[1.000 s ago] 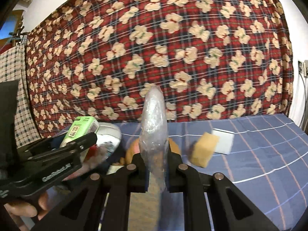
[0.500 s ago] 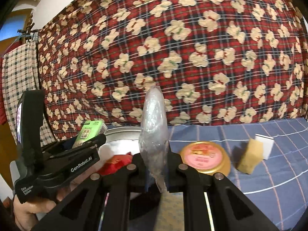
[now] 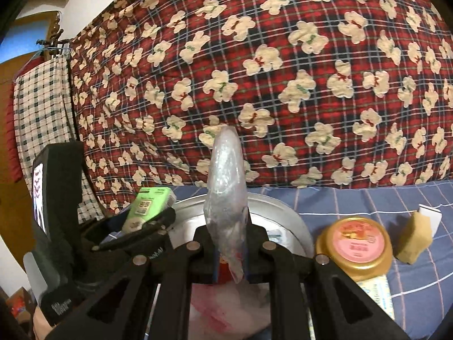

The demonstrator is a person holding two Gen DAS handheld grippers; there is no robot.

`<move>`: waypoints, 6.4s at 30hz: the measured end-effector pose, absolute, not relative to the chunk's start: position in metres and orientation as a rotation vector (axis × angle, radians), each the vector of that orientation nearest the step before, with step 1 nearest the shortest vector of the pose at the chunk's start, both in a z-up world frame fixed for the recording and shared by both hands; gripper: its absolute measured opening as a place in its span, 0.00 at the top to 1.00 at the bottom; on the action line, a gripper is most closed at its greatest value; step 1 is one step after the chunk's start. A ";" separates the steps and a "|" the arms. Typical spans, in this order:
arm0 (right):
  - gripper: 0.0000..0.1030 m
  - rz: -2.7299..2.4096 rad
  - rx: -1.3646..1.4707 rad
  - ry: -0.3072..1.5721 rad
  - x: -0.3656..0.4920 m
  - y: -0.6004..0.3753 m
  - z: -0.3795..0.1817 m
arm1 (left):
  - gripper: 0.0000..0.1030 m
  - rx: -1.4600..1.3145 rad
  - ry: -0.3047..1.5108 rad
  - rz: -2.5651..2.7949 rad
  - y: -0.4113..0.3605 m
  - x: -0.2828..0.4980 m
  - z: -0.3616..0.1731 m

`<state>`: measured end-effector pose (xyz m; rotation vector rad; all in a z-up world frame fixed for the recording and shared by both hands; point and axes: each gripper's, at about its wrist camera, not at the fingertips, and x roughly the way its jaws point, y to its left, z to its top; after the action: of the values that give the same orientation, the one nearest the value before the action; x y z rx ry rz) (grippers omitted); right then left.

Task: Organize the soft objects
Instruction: 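Hold the plastic bag and tissue pack above the tin and lower them, then open the right gripper to drop the plastic bag while the left gripper releases the green tissue pack, then withdraw both grippers from the tin and turn toward the sponges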

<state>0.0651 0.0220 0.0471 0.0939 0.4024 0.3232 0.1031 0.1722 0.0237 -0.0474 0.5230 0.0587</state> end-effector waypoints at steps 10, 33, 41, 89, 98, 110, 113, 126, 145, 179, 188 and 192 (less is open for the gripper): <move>0.87 0.332 0.093 0.411 0.074 0.033 0.047 | 0.54 -0.049 0.528 0.066 0.174 0.104 0.023; 0.87 0.334 0.082 0.467 0.105 0.050 0.051 | 0.54 -0.077 0.589 0.110 0.213 0.126 0.018; 0.87 0.315 0.092 0.536 0.132 0.059 0.056 | 0.54 -0.048 0.622 0.102 0.226 0.147 0.027; 0.67 0.616 0.527 0.951 0.183 0.042 0.011 | 0.02 0.063 0.724 0.162 0.230 0.181 0.022; 0.67 0.349 0.311 0.637 0.132 0.038 0.020 | 0.02 0.067 0.679 0.153 0.218 0.162 0.015; 0.67 0.210 0.096 0.309 0.080 0.045 0.020 | 0.02 -0.142 0.547 0.187 0.238 0.110 0.010; 0.67 0.215 0.065 0.278 0.074 0.049 0.018 | 0.02 -0.128 0.485 0.241 0.238 0.099 0.010; 0.67 0.209 0.043 0.266 0.067 0.049 0.011 | 0.02 -0.125 0.372 0.279 0.232 0.074 0.004; 0.67 0.238 0.036 0.283 0.042 0.037 0.010 | 0.02 -0.070 0.294 0.299 0.215 0.044 0.003; 0.67 0.239 -0.031 0.270 -0.020 -0.017 0.013 | 0.02 -0.137 0.287 0.153 0.155 -0.019 0.005; 0.67 0.161 -0.003 0.268 -0.029 -0.066 0.014 | 0.02 -0.111 0.279 0.081 0.116 -0.026 0.006; 0.67 0.119 0.006 0.287 -0.028 -0.094 0.014 | 0.02 -0.102 0.286 0.036 0.094 -0.026 0.007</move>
<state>-0.0275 -0.0942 0.0142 0.0064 0.2872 0.1188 -0.0260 0.0940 0.0066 -0.1019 0.2858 0.0359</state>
